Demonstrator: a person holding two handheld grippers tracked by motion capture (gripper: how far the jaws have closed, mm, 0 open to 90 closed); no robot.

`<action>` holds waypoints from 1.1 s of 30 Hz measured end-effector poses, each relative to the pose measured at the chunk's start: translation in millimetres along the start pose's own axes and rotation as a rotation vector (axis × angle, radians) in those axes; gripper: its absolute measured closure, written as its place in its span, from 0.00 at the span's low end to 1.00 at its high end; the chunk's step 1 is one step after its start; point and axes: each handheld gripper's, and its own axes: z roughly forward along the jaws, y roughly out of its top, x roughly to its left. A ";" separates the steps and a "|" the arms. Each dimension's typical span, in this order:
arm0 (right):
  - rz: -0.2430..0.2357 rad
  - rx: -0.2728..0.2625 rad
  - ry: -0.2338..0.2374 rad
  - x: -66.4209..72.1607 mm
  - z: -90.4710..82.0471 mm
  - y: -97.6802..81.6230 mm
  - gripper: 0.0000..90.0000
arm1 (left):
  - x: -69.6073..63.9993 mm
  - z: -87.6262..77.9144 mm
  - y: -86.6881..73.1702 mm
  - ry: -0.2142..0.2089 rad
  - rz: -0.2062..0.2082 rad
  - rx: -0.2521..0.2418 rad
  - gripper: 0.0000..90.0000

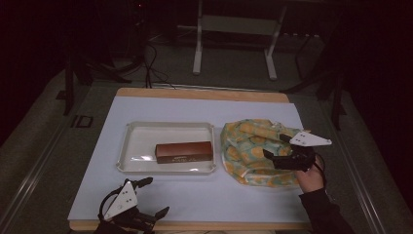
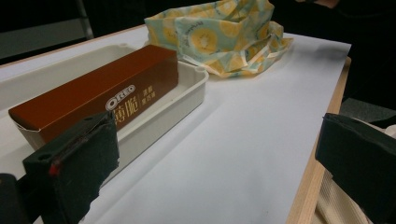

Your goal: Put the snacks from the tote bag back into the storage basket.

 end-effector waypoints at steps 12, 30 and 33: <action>0.038 0.007 -0.070 5.6 -14.6 -30.9 0.15 | 0.0 0.7 0.1 -0.001 0.004 0.004 0.00; 0.093 -0.030 -0.180 13.8 -38.4 -69.0 0.15 | -1.0 1.5 0.8 -0.012 0.012 0.006 0.00; 0.087 -0.034 -0.196 14.9 -41.4 -73.4 0.15 | -0.8 1.9 0.8 -0.011 0.011 0.008 0.00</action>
